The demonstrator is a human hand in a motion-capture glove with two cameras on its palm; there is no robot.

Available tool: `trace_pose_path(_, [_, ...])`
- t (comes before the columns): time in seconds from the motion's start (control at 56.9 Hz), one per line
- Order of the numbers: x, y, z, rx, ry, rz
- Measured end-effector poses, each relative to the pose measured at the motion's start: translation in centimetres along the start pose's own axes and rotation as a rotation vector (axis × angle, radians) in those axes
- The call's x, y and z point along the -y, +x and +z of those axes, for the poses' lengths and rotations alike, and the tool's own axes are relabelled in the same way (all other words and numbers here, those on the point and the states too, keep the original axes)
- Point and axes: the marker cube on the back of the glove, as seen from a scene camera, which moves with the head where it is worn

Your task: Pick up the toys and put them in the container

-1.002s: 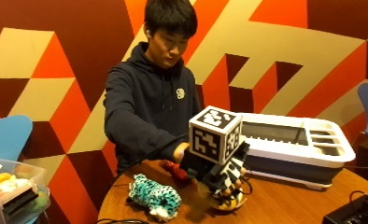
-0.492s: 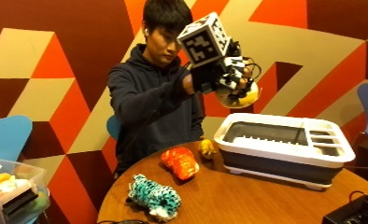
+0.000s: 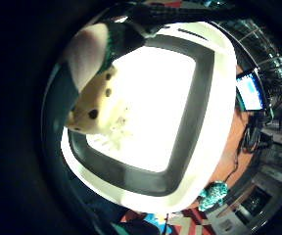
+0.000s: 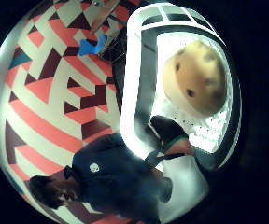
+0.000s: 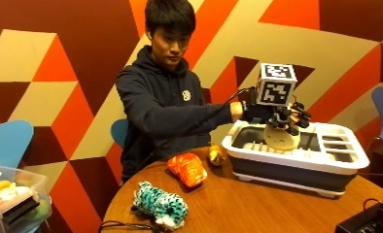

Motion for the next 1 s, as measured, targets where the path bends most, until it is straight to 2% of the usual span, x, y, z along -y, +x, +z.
trace_pose_path(0.158, [-4.6, 3.6, -4.4, 0.022, 0.069, 0.094])
trace_pose_path(0.334, [-14.5, 9.5, -9.0, -0.051, 0.081, 0.209])
trace_pose_path(0.387, [-17.9, 11.6, -9.2, -0.123, 0.081, 0.312])
trace_pose_path(0.474, [-23.5, 16.9, -9.0, -0.208, 0.046, 0.58])
trace_pose_path(0.58, [-28.0, 22.2, -7.2, -0.266, -0.002, 0.72])
trace_pose_path(0.668, [-29.6, 24.2, -4.2, -0.317, -0.032, 0.863])
trace_pose_path(0.826, [-30.1, 27.2, 1.1, -0.353, -0.098, 0.98])
trace_pose_path(0.931, [-29.9, 27.8, 3.7, -0.392, -0.142, 0.979])
trace_pose_path(1.002, [-29.4, 27.9, 4.2, -0.325, -0.08, 0.931])
